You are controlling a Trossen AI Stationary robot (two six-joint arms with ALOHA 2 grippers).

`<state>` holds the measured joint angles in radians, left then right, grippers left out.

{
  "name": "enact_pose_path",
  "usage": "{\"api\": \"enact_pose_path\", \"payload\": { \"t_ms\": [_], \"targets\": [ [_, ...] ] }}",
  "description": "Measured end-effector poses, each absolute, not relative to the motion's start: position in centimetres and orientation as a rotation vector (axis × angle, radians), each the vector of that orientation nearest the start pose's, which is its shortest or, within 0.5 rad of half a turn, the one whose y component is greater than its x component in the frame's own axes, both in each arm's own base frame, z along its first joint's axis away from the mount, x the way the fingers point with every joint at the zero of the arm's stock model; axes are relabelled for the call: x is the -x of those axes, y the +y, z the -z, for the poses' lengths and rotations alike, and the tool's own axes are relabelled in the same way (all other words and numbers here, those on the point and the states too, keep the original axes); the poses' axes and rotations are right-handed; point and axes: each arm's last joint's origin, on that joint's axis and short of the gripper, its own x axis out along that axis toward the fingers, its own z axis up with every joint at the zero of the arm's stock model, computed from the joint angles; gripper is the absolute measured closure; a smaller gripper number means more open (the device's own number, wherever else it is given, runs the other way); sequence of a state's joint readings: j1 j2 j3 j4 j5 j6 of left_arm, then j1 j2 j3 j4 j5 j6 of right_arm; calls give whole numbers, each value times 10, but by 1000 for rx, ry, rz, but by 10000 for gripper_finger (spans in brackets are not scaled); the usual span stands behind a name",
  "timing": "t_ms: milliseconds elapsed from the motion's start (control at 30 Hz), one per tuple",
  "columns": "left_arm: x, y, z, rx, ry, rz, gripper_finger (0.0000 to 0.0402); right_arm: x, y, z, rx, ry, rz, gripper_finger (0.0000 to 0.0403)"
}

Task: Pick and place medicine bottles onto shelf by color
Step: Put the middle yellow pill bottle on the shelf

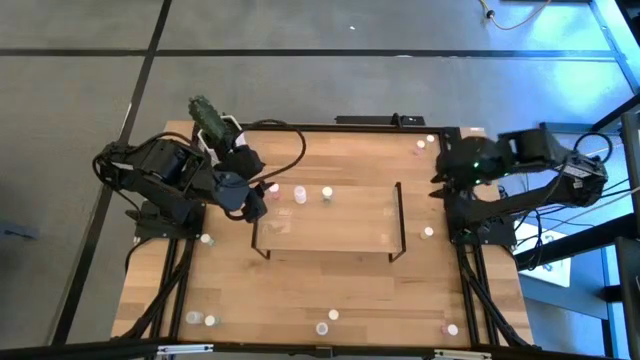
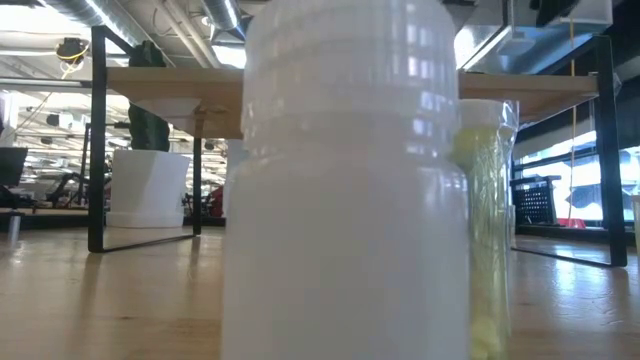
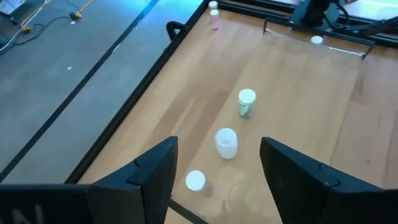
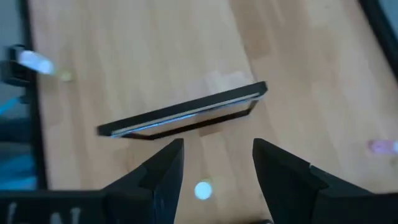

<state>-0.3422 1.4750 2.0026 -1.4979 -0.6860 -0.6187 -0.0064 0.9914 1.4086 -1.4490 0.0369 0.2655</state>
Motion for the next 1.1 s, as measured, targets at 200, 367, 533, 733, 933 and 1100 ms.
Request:
{"api": "enact_pose_path", "payload": {
  "t_ms": [200,367,533,733,933,1100],
  "targets": [
    [-221,-66,-469,108,674,-519,179,-127,12,-367,-167,1176,73,210],
    [-223,-72,-472,128,639,-491,179,-123,26,-352,-152,1255,-73,210],
    [-224,-78,-474,124,609,-454,179,-120,32,-344,-144,1288,-93,210],
    [-223,-80,-474,118,608,-445,179,-120,35,-345,-186,1289,-126,210],
    [-223,-80,-474,97,613,-439,179,-120,35,-345,-207,1292,-114,210],
    [-223,-81,-474,66,620,-425,179,-122,36,-344,-208,1297,-112,210]
  ]
}}
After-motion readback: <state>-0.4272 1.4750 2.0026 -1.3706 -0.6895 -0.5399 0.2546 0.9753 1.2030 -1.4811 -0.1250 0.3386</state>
